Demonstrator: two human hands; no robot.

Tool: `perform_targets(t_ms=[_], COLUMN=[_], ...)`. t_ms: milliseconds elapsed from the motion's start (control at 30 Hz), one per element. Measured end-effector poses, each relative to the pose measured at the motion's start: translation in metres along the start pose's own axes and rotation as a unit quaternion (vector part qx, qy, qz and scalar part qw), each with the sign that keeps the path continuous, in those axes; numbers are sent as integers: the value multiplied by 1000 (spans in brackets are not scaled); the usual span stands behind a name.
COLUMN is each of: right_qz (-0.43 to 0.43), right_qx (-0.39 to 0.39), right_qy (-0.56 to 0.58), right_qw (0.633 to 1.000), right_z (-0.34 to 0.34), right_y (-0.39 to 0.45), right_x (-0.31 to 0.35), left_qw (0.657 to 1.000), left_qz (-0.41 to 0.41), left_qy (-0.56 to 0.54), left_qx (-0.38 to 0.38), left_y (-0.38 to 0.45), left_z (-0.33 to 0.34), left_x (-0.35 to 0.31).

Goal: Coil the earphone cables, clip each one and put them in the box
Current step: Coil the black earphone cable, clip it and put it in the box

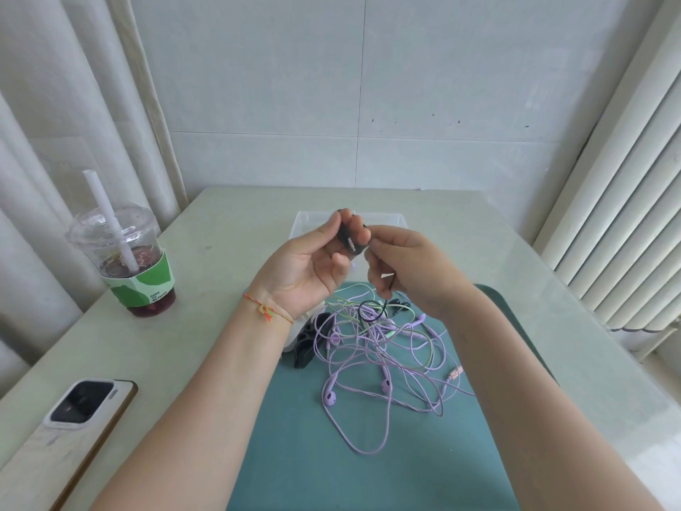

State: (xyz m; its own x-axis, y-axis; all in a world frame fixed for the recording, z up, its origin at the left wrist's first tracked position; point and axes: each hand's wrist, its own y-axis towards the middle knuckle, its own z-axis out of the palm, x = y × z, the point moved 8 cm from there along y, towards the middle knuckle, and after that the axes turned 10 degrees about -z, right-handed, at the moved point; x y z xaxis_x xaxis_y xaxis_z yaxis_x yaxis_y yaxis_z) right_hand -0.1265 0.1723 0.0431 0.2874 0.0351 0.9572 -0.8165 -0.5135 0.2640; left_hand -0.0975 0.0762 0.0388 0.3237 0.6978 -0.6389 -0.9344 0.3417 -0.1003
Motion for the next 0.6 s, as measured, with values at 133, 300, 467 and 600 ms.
perform_targets(t_ms=[133,300,467,600], right_qz=[25,32,-3,-26], right_qx=[60,86,54,14], right_qy=[-105,-246,-299,-327], right_qw=[992,965,953,945], right_z=[11,8,-2,-13], right_y=[-6,-5,-5,-4], right_x=[0,6,21,31], left_qw=[995,956,875,869], left_qz=[71,152,189,120], left_qy=[30,194,369,437], left_qx=[-68,-161,-251,-200], left_y=[-2,-7,-9,0], left_z=[-9,-20,-24,-17], left_x=[-12,-25,-28,-11])
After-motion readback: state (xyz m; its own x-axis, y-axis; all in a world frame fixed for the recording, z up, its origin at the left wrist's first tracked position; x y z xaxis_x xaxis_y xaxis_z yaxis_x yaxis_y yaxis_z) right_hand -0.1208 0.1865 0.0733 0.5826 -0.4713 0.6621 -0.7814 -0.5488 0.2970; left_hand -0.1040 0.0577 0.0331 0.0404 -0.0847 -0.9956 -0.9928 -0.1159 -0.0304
